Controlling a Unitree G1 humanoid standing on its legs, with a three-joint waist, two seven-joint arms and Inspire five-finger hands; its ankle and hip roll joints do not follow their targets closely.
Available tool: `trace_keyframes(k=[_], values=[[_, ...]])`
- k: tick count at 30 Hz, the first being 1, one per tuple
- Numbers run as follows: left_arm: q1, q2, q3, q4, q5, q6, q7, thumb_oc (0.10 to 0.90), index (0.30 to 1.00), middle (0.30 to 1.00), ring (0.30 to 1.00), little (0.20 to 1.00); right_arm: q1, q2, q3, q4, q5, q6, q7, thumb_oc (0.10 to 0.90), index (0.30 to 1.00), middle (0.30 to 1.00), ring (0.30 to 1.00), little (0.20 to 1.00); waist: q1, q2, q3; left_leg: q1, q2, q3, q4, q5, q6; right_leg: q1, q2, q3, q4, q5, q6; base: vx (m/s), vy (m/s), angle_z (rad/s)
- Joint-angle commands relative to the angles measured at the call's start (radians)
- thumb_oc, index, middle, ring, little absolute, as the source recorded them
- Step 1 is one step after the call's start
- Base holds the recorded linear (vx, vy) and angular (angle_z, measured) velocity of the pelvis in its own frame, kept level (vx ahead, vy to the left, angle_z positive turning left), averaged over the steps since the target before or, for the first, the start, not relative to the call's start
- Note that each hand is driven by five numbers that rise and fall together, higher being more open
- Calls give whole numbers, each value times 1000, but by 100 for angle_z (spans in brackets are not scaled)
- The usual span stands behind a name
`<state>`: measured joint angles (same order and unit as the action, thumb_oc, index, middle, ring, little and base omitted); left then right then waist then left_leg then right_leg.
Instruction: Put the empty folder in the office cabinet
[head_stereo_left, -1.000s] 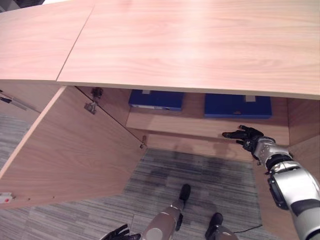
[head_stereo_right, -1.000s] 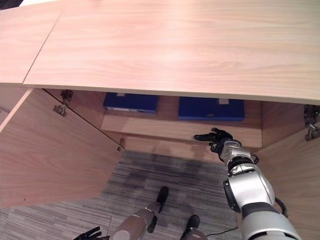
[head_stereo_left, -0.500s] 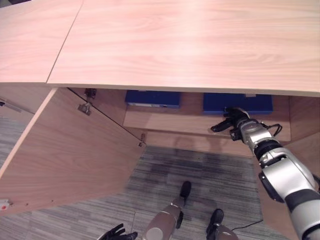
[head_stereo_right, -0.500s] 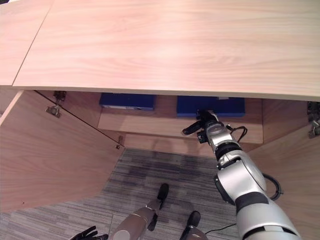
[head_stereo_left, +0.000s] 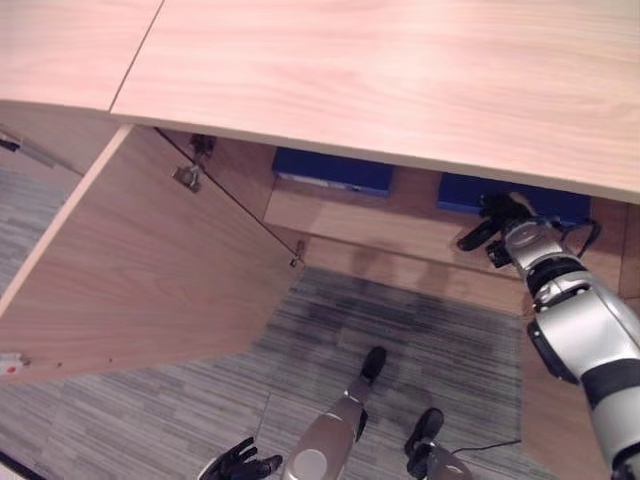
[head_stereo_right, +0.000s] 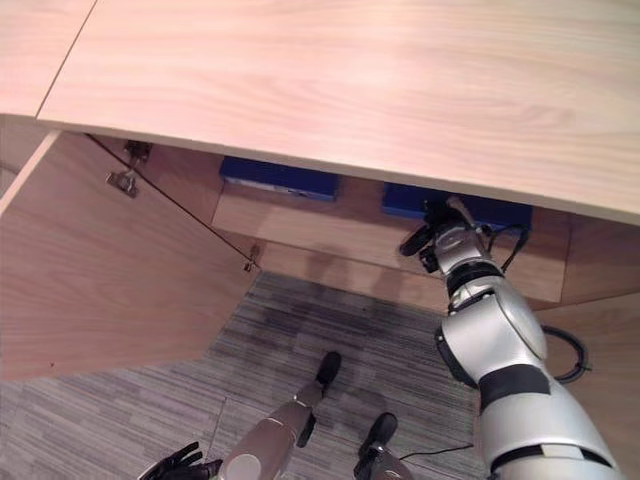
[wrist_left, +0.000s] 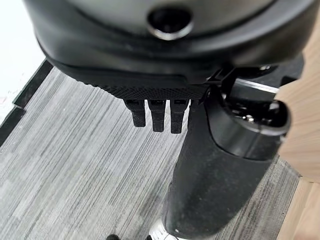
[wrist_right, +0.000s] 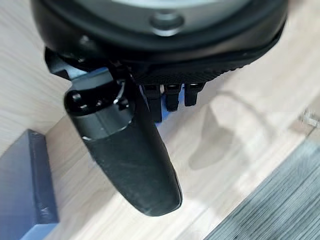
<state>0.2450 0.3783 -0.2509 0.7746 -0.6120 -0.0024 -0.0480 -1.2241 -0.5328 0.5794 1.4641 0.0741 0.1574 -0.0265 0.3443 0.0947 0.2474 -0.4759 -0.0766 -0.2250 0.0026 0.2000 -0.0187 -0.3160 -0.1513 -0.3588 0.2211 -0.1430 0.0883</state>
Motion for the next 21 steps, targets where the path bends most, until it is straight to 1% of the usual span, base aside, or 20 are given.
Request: trace_keyframes(k=[1, 3, 4, 5, 6, 7, 10, 11, 14, 15, 17, 20, 21], values=[[11, 55, -6, -5, 49, -12, 27, 800, 900, 900, 900, 900, -52, -67, 89, -60, -116, -21, -53, 800, 900, 900, 900, 900, 42, -21, 73, -34, -62, -6, 50, -144, 14, 39, -52, 39, -194, 154, 32, -15, 5, 6], [6, 49, -5, -3, 49, -22, 39, 800, 900, 900, 900, 900, -72, -72, 98, -86, -157, -30, -109, 800, 900, 900, 900, 900, 42, -16, 83, -47, -64, 0, 55, -144, 13, 31, -53, 39, -195, 157, 33, 0, 0, 0], [5, 49, -5, -3, 49, -22, 39, 800, 900, 900, 900, 900, -72, -73, 98, -86, -157, -30, -109, 800, 900, 900, 900, 900, 42, -16, 83, -47, -64, 0, 56, -144, 13, 31, -53, 39, -195, 157, 33, 0, 0, 0], [-5, 39, -3, 5, 46, -29, 47, 800, 900, 900, 900, 900, -72, -75, 101, -99, -192, -34, -150, 800, 900, 900, 900, 900, 40, -14, 86, -51, -64, 2, 55, -144, 13, 26, -53, 40, -196, 159, 33, 0, 0, 0], [-6, 39, -3, 5, 46, -29, 47, 800, 900, 900, 900, 900, -72, -76, 101, -99, -193, -33, -150, 800, 900, 900, 900, 900, 41, -14, 86, -51, -64, 2, 55, -144, 13, 26, -53, 40, -195, 159, 33, 3, 56, 2], [-37, 16, -4, 35, 43, -50, 85, 800, 900, 900, 900, 900, -69, -73, 85, -139, -222, -30, -249, 800, 900, 900, 900, 900, 31, -17, 84, -43, -64, 6, 52, -147, 14, 31, -50, 50, -211, 166, 38, 17, 58, 2], [-48, 9, 0, 43, 36, -58, 94, 800, 900, 900, 900, 900, -52, -62, 89, -162, -247, -29, -264, 800, 900, 900, 900, 900, 22, -22, 76, -28, -62, 10, 49, -151, 16, 44, -49, 56, -222, 172, 40, 33, 48, -4], [-58, 5, 4, 57, 27, -63, 97, 800, 900, 900, 900, 900, -16, -46, 91, -171, -260, -29, -257, 800, 900, 900, 900, 900, 9, -32, 56, -2, -60, 13, 41, -158, 18, 65, -49, 60, -236, 180, 45, 71, 57, -5], [-72, -2, 8, 102, 55, -61, 89, 800, 900, 900, 900, 900, 86, -8, 75, -161, -266, -30, -203, 800, 900, 900, 900, 900, -9, -42, 3, 55, -60, 6, 18, -167, 23, 110, -54, 62, -251, 186, 51, 117, 99, -1], [-81, -17, 7, 165, 94, -56, 78, 800, 900, 900, 900, 900, 169, 32, 78, -146, -296, -31, -152, 800, 900, 900, 900, 900, -18, -42, -36, 84, -72, 2, 7, -153, 34, 133, -64, 52, -254, 206, 54, 108, 162, -2], [-85, -46, 12, 241, 145, -51, 72, 800, 900, 900, 900, 900, 274, 81, 64, -125, -320, -32, -100, 800, 900, 900, 900, 900, -26, -40, -74, 137, -82, 0, -6, -162, 42, 175, -70, 49, -257, 206, 61, 117, 159, -3], [-109, -83, 22, 372, 223, -36, 61, 800, 900, 900, 900, 900, 356, 137, 70, -96, -371, -36, -41, 800, 900, 900, 900, 900, -28, -40, -133, 210, -85, 3, -34, -168, 47, 228, -73, 43, -272, 209, 68, 114, 99, -1], [-109, -83, 22, 372, 223, -36, 61, 800, 900, 900, 900, 900, 356, 137, 70, -96, -371, -36, -41, 800, 900, 900, 900, 900, -28, -40, -133, 211, -85, 3, -34, -168, 47, 228, -73, 43, -272, 209, 68, 100, 63, -1]])
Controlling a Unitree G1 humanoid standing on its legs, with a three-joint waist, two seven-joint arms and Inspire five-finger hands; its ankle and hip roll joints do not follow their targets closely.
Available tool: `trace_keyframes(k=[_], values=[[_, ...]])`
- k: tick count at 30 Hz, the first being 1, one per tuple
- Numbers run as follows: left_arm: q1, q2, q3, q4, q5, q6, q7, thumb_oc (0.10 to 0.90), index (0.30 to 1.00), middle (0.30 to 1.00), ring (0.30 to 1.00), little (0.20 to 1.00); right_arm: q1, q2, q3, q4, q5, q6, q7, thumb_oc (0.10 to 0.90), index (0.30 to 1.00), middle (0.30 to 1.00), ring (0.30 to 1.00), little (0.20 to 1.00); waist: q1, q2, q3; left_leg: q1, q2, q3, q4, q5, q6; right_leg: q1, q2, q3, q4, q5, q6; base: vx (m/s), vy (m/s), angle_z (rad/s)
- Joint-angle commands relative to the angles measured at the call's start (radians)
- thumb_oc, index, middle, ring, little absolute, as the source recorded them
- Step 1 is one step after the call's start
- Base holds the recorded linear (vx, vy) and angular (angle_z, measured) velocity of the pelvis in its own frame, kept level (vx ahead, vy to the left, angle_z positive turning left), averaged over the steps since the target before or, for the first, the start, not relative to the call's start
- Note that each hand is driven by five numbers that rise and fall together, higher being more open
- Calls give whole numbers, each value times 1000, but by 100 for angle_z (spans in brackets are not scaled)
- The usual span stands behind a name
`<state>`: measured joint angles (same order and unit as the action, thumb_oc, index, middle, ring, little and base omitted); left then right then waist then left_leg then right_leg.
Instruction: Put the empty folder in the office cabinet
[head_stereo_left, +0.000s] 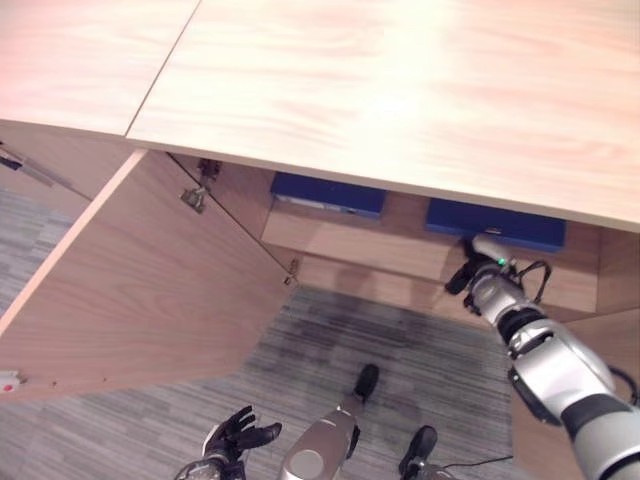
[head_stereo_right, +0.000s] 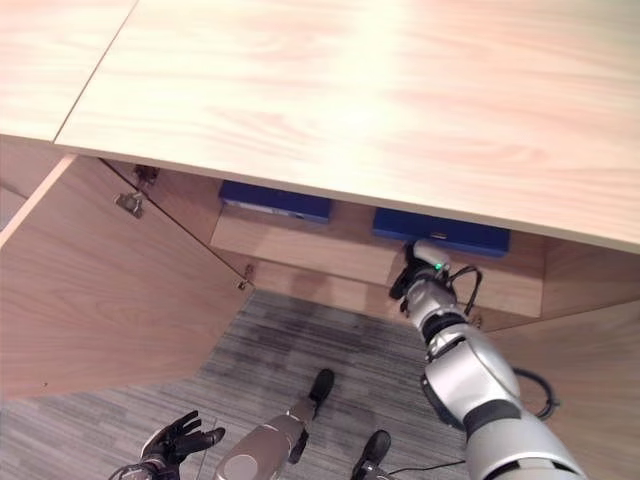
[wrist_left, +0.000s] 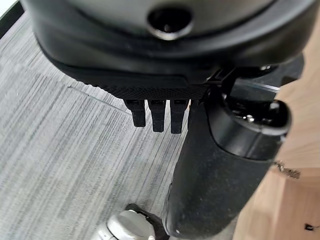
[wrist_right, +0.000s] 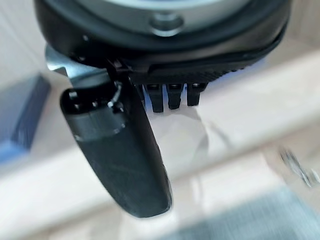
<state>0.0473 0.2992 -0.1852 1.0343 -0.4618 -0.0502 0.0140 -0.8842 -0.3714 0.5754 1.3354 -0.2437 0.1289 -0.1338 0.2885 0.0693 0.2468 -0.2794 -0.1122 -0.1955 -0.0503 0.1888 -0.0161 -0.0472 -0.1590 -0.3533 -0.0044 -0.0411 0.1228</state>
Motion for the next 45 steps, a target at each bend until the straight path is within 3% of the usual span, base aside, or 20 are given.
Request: trace_keyframes(k=[1, 8, 15, 16, 17, 18, 24, 29, 31, 32, 34, 36, 37, 39, 40, 45], values=[[71, -17, -24, 173, 122, 16, -1, 800, 900, 900, 900, 900, 79, 7, 97, 14, -94, -10, 99, 800, 900, 900, 900, 900, 25, -23, -162, 52, -43, -21, -3, -156, 47, -15, -64, 31, -52, 104, 38, 72, 39, -5], [36, -40, 35, 277, 223, 29, -13, 800, 900, 900, 900, 900, 203, 96, 196, -51, -235, -32, 173, 800, 900, 900, 900, 900, 32, -60, -245, 135, -29, -8, -37, -170, 52, 45, -63, 17, -69, 96, 46, 58, 6, -12], [33, -53, 65, 290, 243, 23, -19, 800, 900, 900, 900, 900, 279, 102, 159, -84, -198, -48, 174, 800, 900, 900, 900, 900, 45, -86, -282, 145, -31, -27, -37, -171, 50, 64, -61, -8, -75, 93, 48, 20, -4, 0], [33, -58, 65, 287, 244, 22, -20, 800, 900, 900, 900, 900, 294, 106, 144, -81, -184, -49, 170, 800, 900, 900, 900, 900, 49, -90, -286, 147, -31, -33, -37, -171, 50, 67, -61, -12, -75, 93, 48, 29, 2, 18], [33, -79, 51, 283, 259, 18, -19, 800, 900, 900, 900, 900, 363, 112, 41, -43, -99, -49, 145, 800, 900, 900, 900, 900, 57, -100, -298, 165, -33, -46, -37, -179, 49, 92, -63, -30, -79, 87, 51, 29, 10, 20], [31, -84, 50, 283, 262, 17, -18, 800, 900, 900, 900, 900, 386, 113, 11, -40, -68, -52, 136, 800, 900, 900, 900, 900, 57, -102, -300, 166, -33, -48, -37, -179, 50, 94, -65, -34, -78, 86, 52, 22, 31, 25], [14, -128, 19, 273, 266, 15, -12, 800, 900, 900, 900, 900, 554, 133, -235, -2, 221, -66, 90, 800, 900, 900, 900, 900, 17, -103, -306, 179, -41, -60, -37, -180, 58, 91, -73, -48, -55, 91, 56, -22, 40, 11], [-33, -129, -2, 275, 280, 29, 4, 800, 900, 900, 900, 900, 600, 168, -311, 12, 366, -80, 68, 800, 900, 900, 900, 900, -29, -62, -235, 228, 7, 29, -37, -179, 69, 72, -74, -92, 164, 9, 37, -115, 2, -49], [-33, -133, 27, 304, 252, 38, 6, 800, 900, 900, 900, 900, 597, 188, -328, -30, 459, -104, 56, 800, 900, 900, 900, 900, -36, -68, -233, 231, 18, 112, -37, -180, 65, 92, -70, -142, 189, -20, 25, -72, -33, -105], [-34, -134, 48, 326, 230, 44, 7, 800, 900, 900, 900, 900, 592, 199, -334, -54, 506, -116, 43, 800, 900, 900, 900, 900, -40, -90, -239, 242, 21, 171, -37, -205, 55, 114, -63, -144, 164, -45, 32, 30, -100, -166], [-41, -137, 58, 338, 222, 50, 9, 800, 900, 900, 900, 900, 600, 207, -340, -69, 545, -128, 19, 800, 900, 900, 900, 900, -54, -92, -240, 239, 36, 219, -37, -187, 59, 100, -47, -129, 140, -28, 16, -38, -89, -135], [-36, -151, 61, 353, 231, 52, 15, 800, 900, 900, 900, 900, 625, 203, -373, -80, 619, -138, 3, 800, 900, 900, 900, 900, -104, -82, -240, 261, 55, 264, -37, -191, 52, 97, -20, -83, 113, -31, 1, -22, -86, -115], [-36, -152, 61, 353, 231, 52, 15, 800, 900, 900, 900, 900, 625, 203, -373, -80, 619, -138, 3, 800, 900, 900, 900, 900, -104, -82, -240, 262, 55, 264, -37, -191, 52, 98, -19, -82, 112, -30, 1, 2, -90, -62], [-39, -158, 59, 358, 235, 51, 18, 800, 900, 900, 900, 900, 640, 194, -416, -101, 701, -159, -12, 800, 900, 900, 900, 900, -153, -75, -237, 272, 72, 299, -37, -192, 43, 100, 6, -53, 76, -31, -10, -6, -112, -58], [-39, -158, 59, 358, 235, 51, 18, 800, 900, 900, 900, 900, 640, 193, -416, -101, 701, -159, -12, 800, 900, 900, 900, 900, -152, -75, -236, 273, 73, 300, -37, -193, 43, 101, 7, -52, 75, -31, -10, 3, -116, -44], [-42, -170, 45, 347, 218, 48, 12, 800, 900, 900, 900, 900, 673, 161, -467, -163, 886, -210, 18, 800, 900, 900, 900, 900, -230, -74, -233, 292, 114, 374, -37, -191, 23, 103, 63, 35, 6, -14, -28, 3, -103, -39]])
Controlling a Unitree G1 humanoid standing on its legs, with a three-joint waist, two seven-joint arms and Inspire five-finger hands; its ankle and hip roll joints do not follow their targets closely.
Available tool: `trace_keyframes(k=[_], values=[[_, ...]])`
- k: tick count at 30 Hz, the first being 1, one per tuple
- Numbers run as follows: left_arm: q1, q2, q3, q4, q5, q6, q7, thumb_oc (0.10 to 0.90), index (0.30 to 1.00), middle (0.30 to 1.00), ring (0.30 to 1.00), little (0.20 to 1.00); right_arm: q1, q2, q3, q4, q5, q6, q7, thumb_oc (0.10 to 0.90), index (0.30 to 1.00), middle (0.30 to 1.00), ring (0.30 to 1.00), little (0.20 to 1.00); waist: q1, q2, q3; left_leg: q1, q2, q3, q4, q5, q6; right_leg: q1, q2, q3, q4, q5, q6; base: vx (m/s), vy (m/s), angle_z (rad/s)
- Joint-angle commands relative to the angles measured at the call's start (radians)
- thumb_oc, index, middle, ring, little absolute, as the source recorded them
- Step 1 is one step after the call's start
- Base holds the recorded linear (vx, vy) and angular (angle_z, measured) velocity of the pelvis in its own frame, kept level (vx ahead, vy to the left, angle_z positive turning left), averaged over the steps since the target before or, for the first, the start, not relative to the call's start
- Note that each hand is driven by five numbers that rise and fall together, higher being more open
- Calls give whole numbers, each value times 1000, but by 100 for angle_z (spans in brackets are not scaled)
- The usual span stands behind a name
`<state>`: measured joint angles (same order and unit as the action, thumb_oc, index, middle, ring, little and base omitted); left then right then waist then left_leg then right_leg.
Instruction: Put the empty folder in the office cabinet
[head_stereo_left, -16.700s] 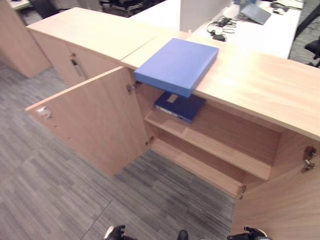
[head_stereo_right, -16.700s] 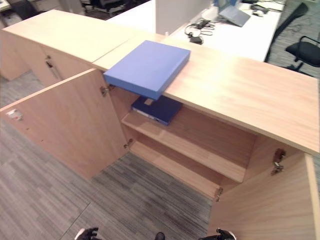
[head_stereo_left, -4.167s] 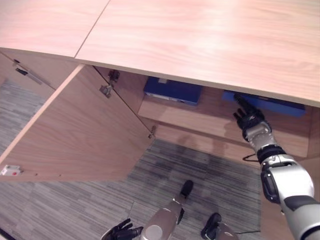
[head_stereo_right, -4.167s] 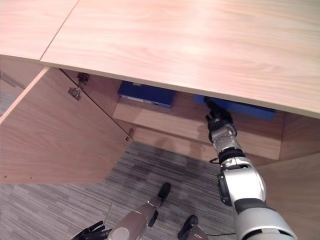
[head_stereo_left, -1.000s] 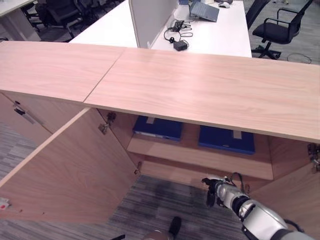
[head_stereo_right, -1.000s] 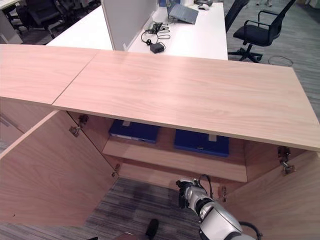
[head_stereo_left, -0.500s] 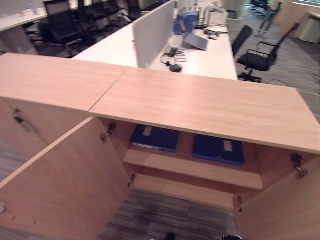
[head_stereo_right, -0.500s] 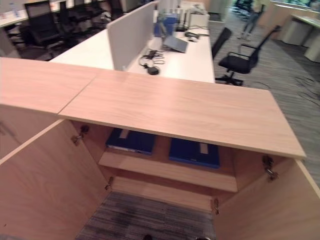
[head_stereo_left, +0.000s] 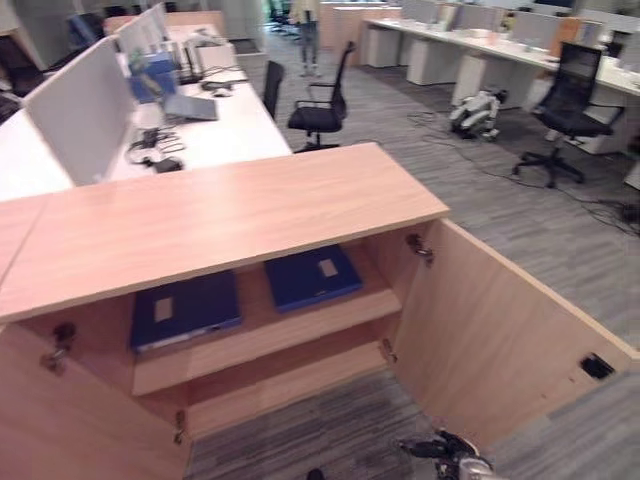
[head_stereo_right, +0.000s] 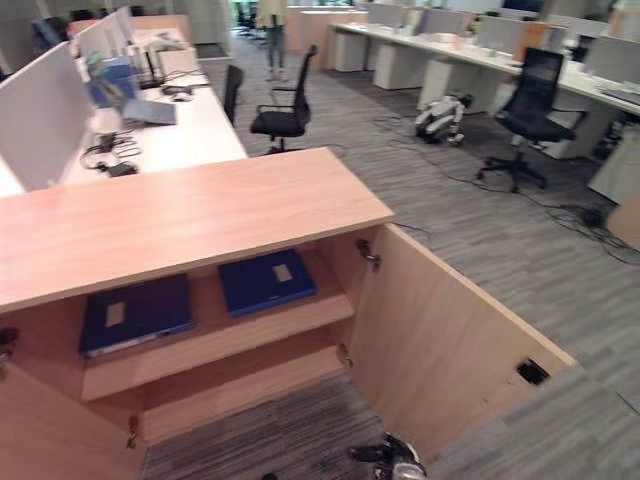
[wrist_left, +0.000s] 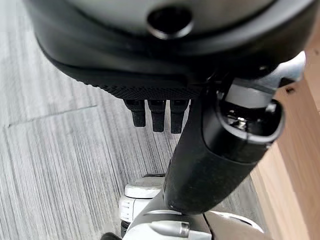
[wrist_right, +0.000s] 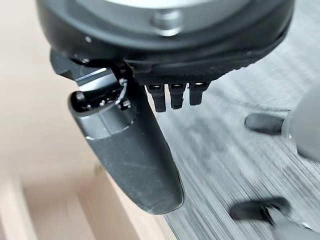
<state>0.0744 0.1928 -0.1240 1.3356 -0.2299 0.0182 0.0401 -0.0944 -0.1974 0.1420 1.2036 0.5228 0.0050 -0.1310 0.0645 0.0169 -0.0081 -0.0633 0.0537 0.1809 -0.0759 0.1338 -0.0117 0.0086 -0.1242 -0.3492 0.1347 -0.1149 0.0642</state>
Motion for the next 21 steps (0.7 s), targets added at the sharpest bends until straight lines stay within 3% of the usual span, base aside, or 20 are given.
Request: trace_keyframes(k=[1, 6, 10, 17, 19, 21], values=[[-69, -64, -16, 46, -14, -20, -14, 800, 900, 900, 900, 900, -117, -13, -34, -31, 119, -86, 15, 800, 900, 900, 900, 900, -6, -21, 22, 76, -51, -2, -11, -136, 19, 47, 28, 32, -133, 60, 31, 6, -129, -58], [-80, -66, -15, 54, -7, -16, -12, 800, 900, 900, 900, 900, -71, -51, -114, -8, 156, -98, -24, 800, 900, 900, 900, 900, -67, -29, 14, 106, -20, 63, -9, -144, 8, 49, 62, 105, -151, 67, 23, 30, -83, -50], [-85, -63, -10, 64, 17, -15, -2, 800, 900, 900, 900, 900, -49, -78, -151, -10, 159, -97, -27, 800, 900, 900, 900, 900, -92, -32, 12, 119, -6, 89, 0, -149, 2, 50, 74, 134, -153, 67, 19, 46, -90, -32], [-92, -58, -5, 81, 36, -6, 12, 800, 900, 900, 900, 900, -41, -183, -254, -107, 217, -156, -50, 800, 900, 900, 900, 900, -143, -28, 23, 113, 34, 125, 70, -166, -17, 54, 99, 185, -159, 59, 3, 11, -116, -29], [-107, -51, 2, 87, 10, -7, 14, 800, 900, 900, 900, 900, -105, -218, -215, -137, 187, -160, -60, 800, 900, 900, 900, 900, -131, -39, 47, 73, 28, 55, 146, -188, -17, 28, 102, 219, -134, 58, -10, -92, -97, -18], [-107, -50, 12, 86, -31, -10, 14, 800, 900, 900, 900, 900, -174, -233, -134, -175, 126, -160, -61, 800, 900, 900, 900, 900, -97, -45, 66, 40, -27, -104, 180, -222, -3, -2, 119, 265, -103, 51, -21, -81, -89, -85]])
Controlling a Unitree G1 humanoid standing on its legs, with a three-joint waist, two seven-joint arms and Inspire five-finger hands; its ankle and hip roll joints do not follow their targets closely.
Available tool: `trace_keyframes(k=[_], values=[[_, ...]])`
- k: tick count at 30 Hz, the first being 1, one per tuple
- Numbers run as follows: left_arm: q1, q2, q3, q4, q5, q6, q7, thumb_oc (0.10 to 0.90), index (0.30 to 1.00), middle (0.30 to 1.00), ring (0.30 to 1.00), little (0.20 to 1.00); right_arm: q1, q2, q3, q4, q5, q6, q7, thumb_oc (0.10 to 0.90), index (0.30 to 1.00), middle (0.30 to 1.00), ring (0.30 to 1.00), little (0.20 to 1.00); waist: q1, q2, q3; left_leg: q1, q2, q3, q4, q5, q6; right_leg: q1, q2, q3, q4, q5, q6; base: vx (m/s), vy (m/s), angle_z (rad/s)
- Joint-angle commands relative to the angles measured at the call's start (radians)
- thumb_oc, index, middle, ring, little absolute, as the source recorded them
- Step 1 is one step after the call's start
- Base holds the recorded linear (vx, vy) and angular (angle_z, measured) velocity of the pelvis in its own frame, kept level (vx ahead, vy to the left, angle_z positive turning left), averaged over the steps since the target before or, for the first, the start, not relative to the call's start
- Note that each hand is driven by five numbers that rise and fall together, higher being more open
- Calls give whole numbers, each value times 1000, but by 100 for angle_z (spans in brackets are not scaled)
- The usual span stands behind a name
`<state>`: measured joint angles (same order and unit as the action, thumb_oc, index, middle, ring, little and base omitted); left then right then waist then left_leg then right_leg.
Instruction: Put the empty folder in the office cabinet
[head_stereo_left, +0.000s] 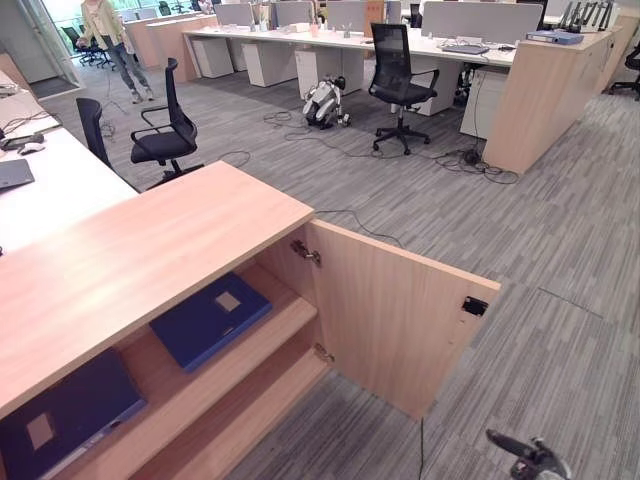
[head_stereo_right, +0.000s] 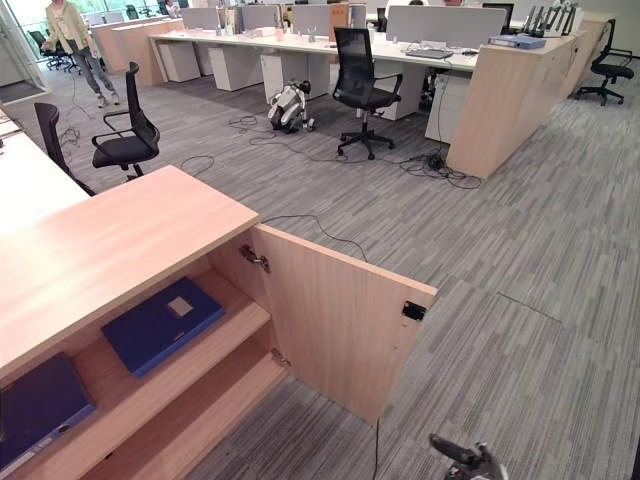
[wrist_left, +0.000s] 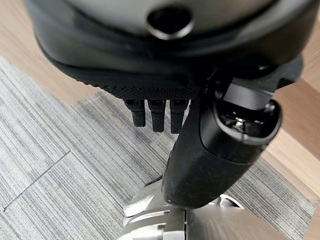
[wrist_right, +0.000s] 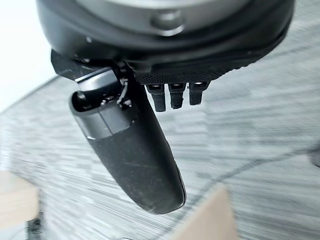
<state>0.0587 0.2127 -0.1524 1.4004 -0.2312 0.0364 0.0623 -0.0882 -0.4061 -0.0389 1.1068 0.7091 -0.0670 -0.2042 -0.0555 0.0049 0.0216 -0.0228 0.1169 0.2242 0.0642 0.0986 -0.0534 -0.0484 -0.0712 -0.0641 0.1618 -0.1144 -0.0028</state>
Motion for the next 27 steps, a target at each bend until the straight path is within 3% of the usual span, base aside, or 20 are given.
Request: trace_keyframes(k=[1, 3, 10, 22, 25, 27], values=[[-81, -70, 47, 24, -48, -28, -11, 800, 900, 900, 900, 900, -208, -29, 90, -105, -114, -81, 15, 800, 900, 900, 900, 900, 47, -32, 39, -16, -130, -249, 40, -197, 46, 45, 82, 17, -115, 44, 43, -10, -65, -114], [-56, -63, 71, 23, -64, -27, -17, 800, 900, 900, 900, 900, -241, -61, 178, -261, -276, -59, 21, 800, 900, 900, 900, 900, 69, -33, 39, -34, -174, -389, 13, -187, 50, 34, 115, 96, -105, 45, 40, 17, -48, -147], [-24, -29, 53, -15, 56, -33, -16, 800, 900, 900, 900, 900, -302, -161, 344, -532, -482, -55, 94, 800, 900, 900, 900, 900, 70, -38, 4, 44, -149, -372, -113, -143, 50, 51, 129, 115, -164, 71, 40, 24, 4, -54], [6, -26, 51, -29, 93, -35, -23, 800, 900, 900, 900, 900, -452, -240, 580, -837, -504, -89, 240, 800, 900, 900, 900, 900, 93, -33, -12, 77, -148, -383, -134, -131, 52, 84, 121, 97, -176, 67, 38, 12, 12, 8], [8, -18, 48, -20, 116, -32, -18, 800, 900, 900, 900, 900, -507, -212, 623, -888, -426, -110, 258, 800, 900, 900, 900, 900, 107, -35, -17, 76, -150, -391, -127, -132, 52, 92, 119, 89, -182, 66, 38, 0, 0, 0], [5, -19, 41, -9, 108, -30, -16, 800, 900, 900, 900, 900, -546, -142, 629, -894, -320, -129, 247, 800, 900, 900, 900, 900, 119, -38, -18, 74, -150, -394, -119, -135, 51, 95, 117, 87, -185, 66, 36, 0, 0, 0]])
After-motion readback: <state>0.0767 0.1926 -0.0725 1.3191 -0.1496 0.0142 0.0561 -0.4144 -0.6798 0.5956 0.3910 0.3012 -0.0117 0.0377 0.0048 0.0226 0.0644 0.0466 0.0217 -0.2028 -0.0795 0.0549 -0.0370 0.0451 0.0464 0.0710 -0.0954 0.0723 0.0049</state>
